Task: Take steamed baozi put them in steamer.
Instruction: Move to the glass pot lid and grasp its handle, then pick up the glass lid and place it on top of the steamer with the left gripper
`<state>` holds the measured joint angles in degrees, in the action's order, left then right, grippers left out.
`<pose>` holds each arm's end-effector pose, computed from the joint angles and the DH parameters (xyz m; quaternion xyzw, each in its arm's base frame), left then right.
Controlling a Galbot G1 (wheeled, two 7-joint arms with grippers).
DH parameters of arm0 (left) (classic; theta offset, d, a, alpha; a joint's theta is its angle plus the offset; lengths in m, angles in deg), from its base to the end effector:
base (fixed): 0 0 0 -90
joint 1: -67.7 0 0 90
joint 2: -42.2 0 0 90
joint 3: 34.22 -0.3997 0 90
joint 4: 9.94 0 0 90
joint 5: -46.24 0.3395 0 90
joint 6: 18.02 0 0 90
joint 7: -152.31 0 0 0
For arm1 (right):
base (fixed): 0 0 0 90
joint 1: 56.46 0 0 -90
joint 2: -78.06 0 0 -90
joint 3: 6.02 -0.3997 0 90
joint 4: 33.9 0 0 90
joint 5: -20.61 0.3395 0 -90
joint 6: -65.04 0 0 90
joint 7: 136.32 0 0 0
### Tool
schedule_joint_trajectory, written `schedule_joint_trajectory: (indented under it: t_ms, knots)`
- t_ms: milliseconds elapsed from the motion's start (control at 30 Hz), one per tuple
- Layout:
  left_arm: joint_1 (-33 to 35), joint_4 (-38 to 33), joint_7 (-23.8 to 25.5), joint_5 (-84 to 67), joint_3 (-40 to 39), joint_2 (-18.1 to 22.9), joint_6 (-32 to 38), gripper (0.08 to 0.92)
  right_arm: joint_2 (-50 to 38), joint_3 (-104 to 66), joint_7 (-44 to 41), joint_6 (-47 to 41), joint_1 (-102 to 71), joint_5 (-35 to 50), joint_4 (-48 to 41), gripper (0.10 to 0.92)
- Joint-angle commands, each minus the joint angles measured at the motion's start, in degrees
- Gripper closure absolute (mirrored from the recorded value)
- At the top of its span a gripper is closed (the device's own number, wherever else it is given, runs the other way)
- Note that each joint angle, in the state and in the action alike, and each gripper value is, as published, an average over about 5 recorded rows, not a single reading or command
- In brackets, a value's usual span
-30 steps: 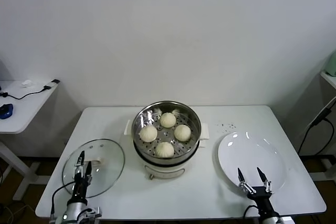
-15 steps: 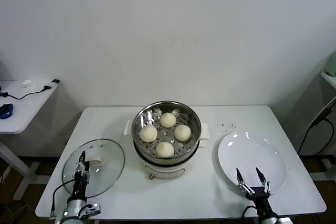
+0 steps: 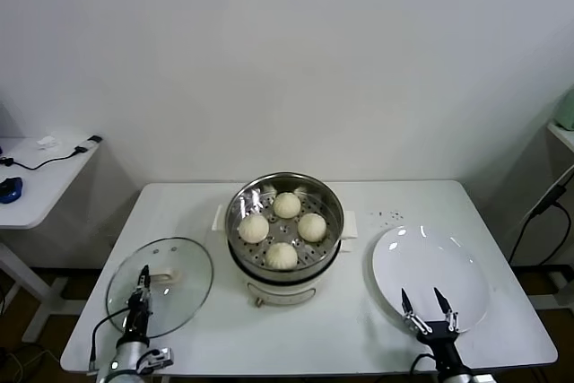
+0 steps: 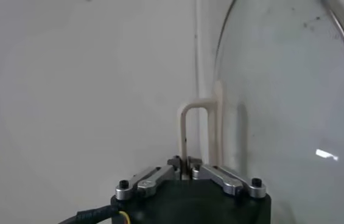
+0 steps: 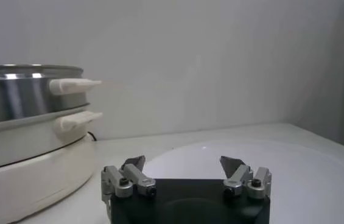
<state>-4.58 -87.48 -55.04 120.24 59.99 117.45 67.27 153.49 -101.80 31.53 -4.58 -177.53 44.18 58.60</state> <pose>0.1776 0.1439 -0.5304 0.0629 -0.6819 -0.7244 0.0798 0.1012 -0.1299 -0.4859 0.0356 -0.9964 -0.0576 0.0500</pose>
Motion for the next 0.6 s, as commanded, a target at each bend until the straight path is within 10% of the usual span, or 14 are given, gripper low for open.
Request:
schedule_joint_trajectory:
  t_ms: [33,600]
  knots:
    - [1.6,-6.5,-0.2,-2.2,1.4,0.1,1.4,0.849,0.2,0.1,-0.1,0.5,-0.2,-0.3,0.0,0.203]
    - [6.6,-37.0,22.2,-19.5,5.1,-16.6,-7.5,0.861,0.2,-0.1,0.9,0.4,-1.8,-1.5,1.4,0.203]
